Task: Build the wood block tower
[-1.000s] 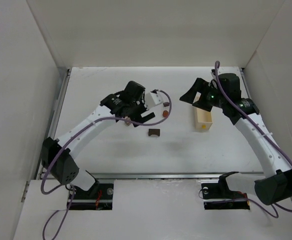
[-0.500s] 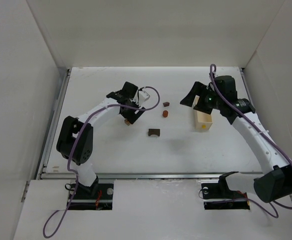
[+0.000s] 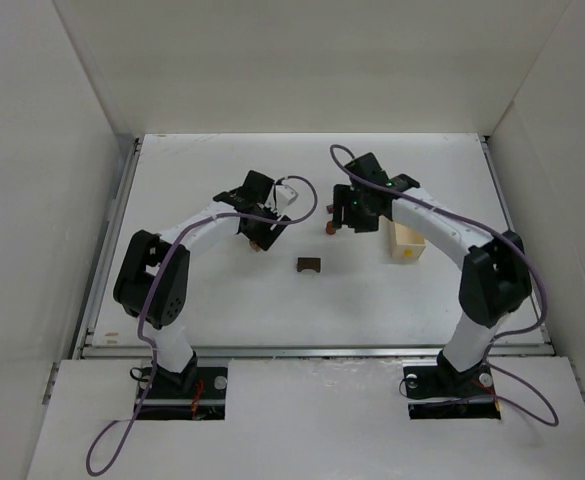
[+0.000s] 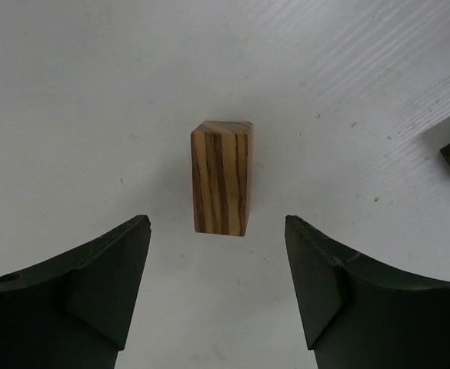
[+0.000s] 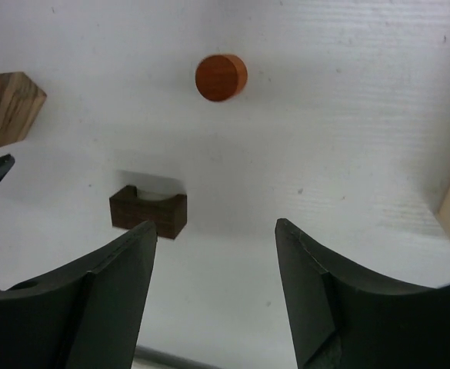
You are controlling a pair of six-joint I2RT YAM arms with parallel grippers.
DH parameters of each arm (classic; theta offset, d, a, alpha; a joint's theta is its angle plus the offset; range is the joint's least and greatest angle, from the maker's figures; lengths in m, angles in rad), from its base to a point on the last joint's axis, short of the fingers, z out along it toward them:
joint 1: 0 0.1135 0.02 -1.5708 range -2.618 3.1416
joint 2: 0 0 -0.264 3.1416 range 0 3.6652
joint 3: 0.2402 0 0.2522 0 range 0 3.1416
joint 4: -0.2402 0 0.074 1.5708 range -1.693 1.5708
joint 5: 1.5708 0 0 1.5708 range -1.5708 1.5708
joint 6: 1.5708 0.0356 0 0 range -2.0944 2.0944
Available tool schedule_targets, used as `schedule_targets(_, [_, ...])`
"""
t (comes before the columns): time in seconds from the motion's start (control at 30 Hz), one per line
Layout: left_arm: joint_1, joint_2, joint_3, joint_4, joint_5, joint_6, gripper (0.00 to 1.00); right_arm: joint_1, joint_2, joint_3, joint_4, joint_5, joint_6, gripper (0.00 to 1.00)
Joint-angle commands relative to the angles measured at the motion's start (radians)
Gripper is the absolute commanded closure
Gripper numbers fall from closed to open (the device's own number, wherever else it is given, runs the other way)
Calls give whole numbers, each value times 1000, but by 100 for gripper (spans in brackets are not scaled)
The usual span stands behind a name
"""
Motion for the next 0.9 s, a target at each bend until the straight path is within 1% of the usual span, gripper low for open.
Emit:
schedule_targets(0.0, [15, 1, -49, 60, -18, -40, 33, 54, 67, 152, -60, 159, -46, 31])
schedule_targets(0.03, [15, 1, -61, 71, -18, -40, 33, 63, 115, 169, -60, 173, -46, 31])
schedule_targets(0.2, [15, -9, -94, 103, -7, -49, 35, 97, 228, 220, -60, 217, -66, 30])
schedule_targets(0.23, [15, -9, -94, 104, -7, -49, 36, 97, 245, 235, -60, 226, -66, 30])
schedule_targets(0.3, [24, -9, -94, 114, -7, -49, 38, 97, 291, 247, -60, 226, -66, 33])
schedule_targets(0.53, [33, 1, -103, 123, -7, -58, 41, 97, 357, 278, -23, 226, -57, 37])
schedule_targets(0.7, [33, 1, -103, 123, -7, -58, 41, 97, 393, 313, -13, 226, -68, 41])
schedule_targets(0.77, [33, 1, -103, 123, -7, -58, 41, 97, 402, 322, -2, 239, -68, 41])
schedule_targets(0.83, [33, 1, -103, 123, -7, -58, 41, 97, 416, 333, -2, 239, -77, 44])
schedule_targets(0.87, [42, 1, -103, 123, -7, -58, 41, 97, 429, 350, -2, 239, -77, 44])
